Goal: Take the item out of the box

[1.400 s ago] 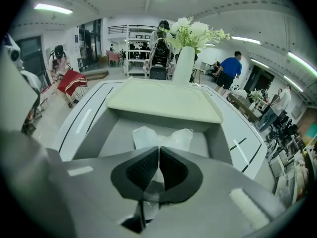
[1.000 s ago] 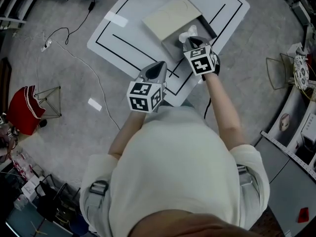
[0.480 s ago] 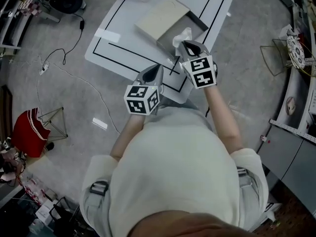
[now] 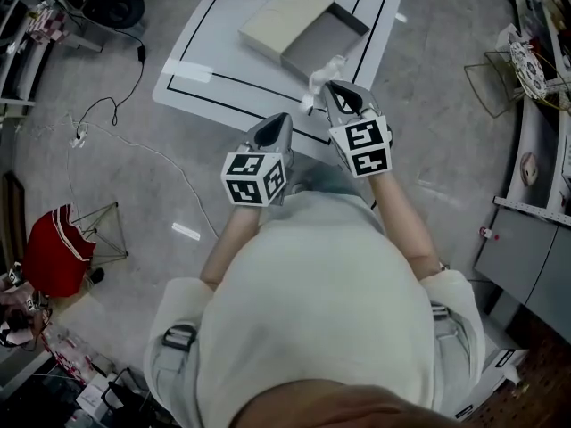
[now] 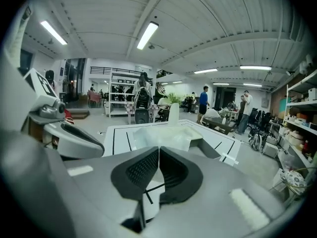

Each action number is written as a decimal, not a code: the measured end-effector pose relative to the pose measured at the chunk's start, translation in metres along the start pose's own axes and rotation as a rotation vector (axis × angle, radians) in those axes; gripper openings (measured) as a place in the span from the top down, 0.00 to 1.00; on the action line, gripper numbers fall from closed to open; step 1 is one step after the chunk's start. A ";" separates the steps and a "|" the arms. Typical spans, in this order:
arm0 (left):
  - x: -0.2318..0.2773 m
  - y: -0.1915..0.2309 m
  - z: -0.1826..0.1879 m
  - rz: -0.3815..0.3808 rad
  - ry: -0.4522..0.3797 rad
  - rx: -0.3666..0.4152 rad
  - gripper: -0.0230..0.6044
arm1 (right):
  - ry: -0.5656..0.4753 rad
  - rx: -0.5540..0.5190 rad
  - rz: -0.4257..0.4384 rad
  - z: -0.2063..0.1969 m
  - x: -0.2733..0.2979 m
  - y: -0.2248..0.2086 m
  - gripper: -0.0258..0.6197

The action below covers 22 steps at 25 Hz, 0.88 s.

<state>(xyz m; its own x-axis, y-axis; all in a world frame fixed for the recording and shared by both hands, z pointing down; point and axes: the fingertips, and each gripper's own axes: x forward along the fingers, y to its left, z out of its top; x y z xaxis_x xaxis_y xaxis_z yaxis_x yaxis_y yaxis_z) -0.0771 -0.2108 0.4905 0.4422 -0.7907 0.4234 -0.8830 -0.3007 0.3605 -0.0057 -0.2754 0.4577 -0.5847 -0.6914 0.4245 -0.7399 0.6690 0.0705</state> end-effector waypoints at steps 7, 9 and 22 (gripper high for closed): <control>-0.029 -0.006 -0.011 -0.016 -0.009 0.012 0.96 | -0.043 -0.002 -0.012 0.002 -0.039 0.031 0.95; -0.037 -0.008 -0.012 -0.020 -0.014 0.015 0.96 | -0.053 -0.003 -0.014 0.002 -0.049 0.039 0.95; -0.058 -0.017 -0.020 -0.037 -0.047 0.016 0.96 | -0.101 0.037 -0.030 -0.009 -0.088 0.060 0.95</control>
<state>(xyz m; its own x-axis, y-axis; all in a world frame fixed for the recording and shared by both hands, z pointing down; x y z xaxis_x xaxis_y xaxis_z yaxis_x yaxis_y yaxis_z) -0.0848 -0.1489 0.4765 0.4671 -0.8030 0.3701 -0.8686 -0.3383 0.3621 0.0041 -0.1723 0.4324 -0.5912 -0.7363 0.3290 -0.7682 0.6384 0.0481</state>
